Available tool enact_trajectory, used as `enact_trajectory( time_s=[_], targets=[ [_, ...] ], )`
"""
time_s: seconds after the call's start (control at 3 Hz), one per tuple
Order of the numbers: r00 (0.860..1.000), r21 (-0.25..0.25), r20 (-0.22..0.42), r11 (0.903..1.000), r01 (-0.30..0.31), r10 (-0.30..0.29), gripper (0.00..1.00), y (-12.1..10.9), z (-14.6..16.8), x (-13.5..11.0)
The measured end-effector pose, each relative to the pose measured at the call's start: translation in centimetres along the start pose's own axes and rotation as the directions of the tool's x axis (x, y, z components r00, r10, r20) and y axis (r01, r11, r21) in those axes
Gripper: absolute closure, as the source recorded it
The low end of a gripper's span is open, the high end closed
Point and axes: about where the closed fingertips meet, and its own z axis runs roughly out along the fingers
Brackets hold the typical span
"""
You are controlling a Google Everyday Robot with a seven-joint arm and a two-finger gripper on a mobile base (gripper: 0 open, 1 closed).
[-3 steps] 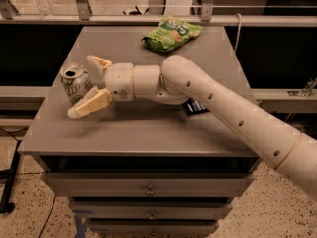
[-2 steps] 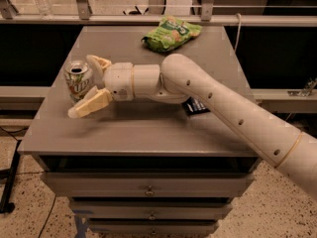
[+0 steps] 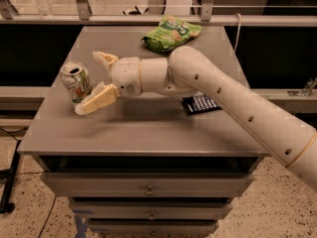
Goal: Place 7up can upright
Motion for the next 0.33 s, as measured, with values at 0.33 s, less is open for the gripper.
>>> enact_trajectory(
  time_s=[0.33],
  targets=[
    [1.000, 0.002, -0.020, 0.9999, -0.012, 0.012, 0.00, -0.12, -1.11, -0.02]
  ],
)
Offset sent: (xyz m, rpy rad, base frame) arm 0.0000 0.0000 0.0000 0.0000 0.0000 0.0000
